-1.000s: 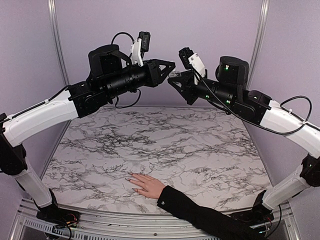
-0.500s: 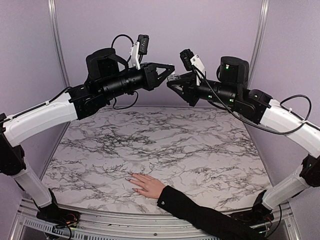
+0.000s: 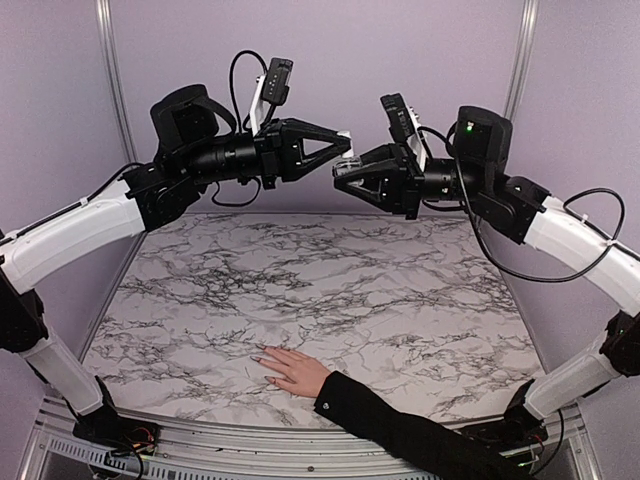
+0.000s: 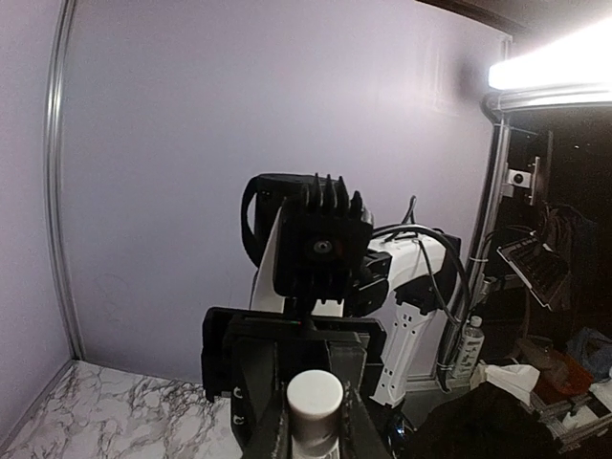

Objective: Paint the nails
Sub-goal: Screw the nail polish bottle.

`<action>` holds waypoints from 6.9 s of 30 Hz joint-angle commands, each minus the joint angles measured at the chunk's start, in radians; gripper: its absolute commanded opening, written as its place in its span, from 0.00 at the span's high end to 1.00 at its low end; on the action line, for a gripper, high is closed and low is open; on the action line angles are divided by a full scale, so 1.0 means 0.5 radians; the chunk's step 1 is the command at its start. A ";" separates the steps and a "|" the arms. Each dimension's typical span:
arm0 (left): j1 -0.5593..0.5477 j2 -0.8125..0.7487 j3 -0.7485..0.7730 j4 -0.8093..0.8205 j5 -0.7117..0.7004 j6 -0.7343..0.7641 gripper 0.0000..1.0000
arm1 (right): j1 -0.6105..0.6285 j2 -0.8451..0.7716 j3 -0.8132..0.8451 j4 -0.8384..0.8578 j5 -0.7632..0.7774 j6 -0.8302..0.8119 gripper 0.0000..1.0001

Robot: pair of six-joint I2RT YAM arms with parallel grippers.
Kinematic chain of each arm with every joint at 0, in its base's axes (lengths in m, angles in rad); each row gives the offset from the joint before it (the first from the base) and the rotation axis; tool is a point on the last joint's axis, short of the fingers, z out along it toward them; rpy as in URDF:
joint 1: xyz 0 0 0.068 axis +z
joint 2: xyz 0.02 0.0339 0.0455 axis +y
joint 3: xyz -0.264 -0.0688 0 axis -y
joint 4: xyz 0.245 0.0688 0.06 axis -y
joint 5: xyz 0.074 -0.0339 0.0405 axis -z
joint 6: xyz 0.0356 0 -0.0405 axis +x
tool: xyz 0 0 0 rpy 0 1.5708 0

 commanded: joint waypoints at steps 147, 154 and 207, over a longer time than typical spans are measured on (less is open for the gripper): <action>0.055 -0.050 -0.043 -0.150 0.031 -0.118 0.59 | 0.074 -0.107 0.128 0.108 0.035 -0.106 1.00; 0.049 -0.162 -0.146 -0.138 -0.445 -0.149 0.49 | 0.083 -0.132 0.024 -0.063 0.737 -0.213 1.00; -0.069 0.110 -0.066 -0.033 -0.070 -0.225 1.00 | 0.075 -0.078 0.166 0.139 0.153 -0.069 1.00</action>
